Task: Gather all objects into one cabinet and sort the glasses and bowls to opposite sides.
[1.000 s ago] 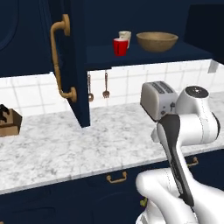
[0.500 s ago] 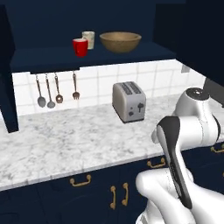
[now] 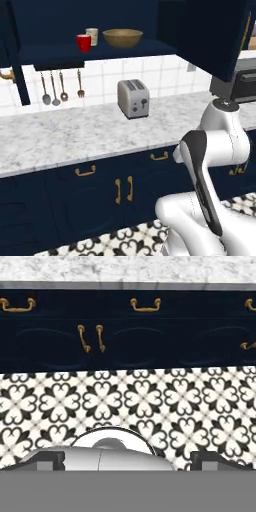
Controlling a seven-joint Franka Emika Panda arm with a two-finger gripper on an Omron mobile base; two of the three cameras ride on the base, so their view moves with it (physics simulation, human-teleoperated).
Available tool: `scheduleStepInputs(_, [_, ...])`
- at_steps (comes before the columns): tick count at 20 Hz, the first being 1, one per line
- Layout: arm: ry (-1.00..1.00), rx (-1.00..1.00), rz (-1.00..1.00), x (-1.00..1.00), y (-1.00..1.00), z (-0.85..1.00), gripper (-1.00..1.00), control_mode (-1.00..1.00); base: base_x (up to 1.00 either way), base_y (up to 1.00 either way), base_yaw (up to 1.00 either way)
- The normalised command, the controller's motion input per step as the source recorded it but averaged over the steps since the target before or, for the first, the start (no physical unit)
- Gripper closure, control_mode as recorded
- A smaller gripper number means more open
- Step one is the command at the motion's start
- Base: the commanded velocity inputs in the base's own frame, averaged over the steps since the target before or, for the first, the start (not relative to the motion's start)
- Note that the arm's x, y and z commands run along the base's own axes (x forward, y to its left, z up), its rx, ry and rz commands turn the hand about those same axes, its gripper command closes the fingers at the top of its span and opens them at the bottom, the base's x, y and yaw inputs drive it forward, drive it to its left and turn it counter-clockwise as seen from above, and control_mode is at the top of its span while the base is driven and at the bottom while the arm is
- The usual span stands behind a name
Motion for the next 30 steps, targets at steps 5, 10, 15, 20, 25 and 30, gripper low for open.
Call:
scheduleStepInputs(5, [0.0,0.0,0.0,0.0,0.0,0.0,-1.0,1.0,-0.14,-0.91,-0.19])
scheduleStepInputs(10, [0.0,0.0,0.0,0.0,0.0,0.0,-1.0,1.0,0.0,-1.0,-0.04])
scheduleStepInputs(15, [0.0,0.0,0.0,0.0,0.0,0.0,-1.0,1.0,0.0,-1.0,0.0])
scheduleStepInputs(20, [0.0,0.0,0.0,0.0,0.0,0.0,-1.0,1.0,0.03,-0.25,-0.01])
scheduleStepInputs(25, [0.0,0.0,0.0,0.0,0.0,0.0,-1.0,1.0,0.74,-0.7,-0.13])
scheduleStepInputs(30, [0.0,0.0,0.0,0.0,0.0,0.0,-1.0,1.0,0.93,-0.27,-0.22])
